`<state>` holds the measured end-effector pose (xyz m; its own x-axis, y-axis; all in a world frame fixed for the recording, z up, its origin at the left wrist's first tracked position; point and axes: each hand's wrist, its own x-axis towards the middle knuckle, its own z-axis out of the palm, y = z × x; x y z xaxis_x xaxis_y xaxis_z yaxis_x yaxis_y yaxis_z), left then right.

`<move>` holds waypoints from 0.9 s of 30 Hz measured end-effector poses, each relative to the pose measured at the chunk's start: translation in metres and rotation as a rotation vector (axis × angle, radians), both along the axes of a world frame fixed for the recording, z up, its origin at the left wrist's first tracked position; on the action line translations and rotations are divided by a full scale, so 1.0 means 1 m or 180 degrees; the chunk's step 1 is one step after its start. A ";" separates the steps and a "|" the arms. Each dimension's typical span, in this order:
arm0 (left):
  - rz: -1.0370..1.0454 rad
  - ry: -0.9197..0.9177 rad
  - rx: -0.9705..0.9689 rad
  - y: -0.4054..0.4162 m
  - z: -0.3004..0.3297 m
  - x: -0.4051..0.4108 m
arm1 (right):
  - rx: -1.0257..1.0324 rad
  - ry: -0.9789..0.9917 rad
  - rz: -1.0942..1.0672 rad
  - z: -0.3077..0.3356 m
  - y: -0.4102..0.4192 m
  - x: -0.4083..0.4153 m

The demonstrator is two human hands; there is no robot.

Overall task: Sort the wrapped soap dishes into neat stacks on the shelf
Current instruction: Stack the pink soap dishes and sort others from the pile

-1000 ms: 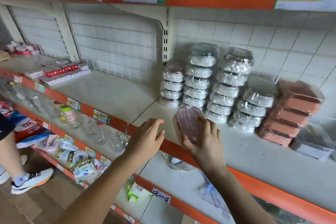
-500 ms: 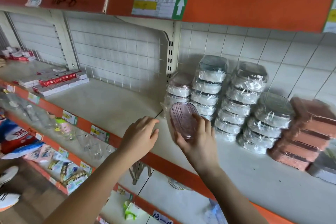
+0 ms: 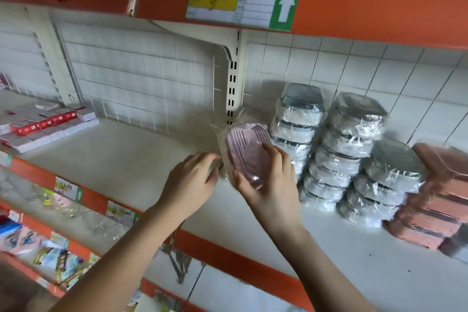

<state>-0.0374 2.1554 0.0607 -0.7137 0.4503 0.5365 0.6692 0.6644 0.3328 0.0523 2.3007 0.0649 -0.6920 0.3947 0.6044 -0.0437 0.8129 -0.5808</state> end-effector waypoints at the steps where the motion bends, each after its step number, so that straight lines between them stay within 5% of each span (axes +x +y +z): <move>1: -0.0062 -0.0004 0.0039 -0.001 0.001 -0.006 | -0.0012 0.0050 -0.0050 0.003 -0.003 -0.004; 16: -0.1119 0.0178 0.0313 -0.001 0.038 -0.095 | -0.0172 -0.0122 -0.1302 0.045 -0.036 -0.088; 22: -0.1394 -0.0123 0.0464 0.015 0.043 -0.112 | 0.0078 -0.0524 -0.1771 0.053 -0.035 -0.111; 27: -0.1710 -0.0600 0.0793 0.028 0.033 -0.138 | 0.0193 -0.0680 -0.1462 0.053 -0.032 -0.117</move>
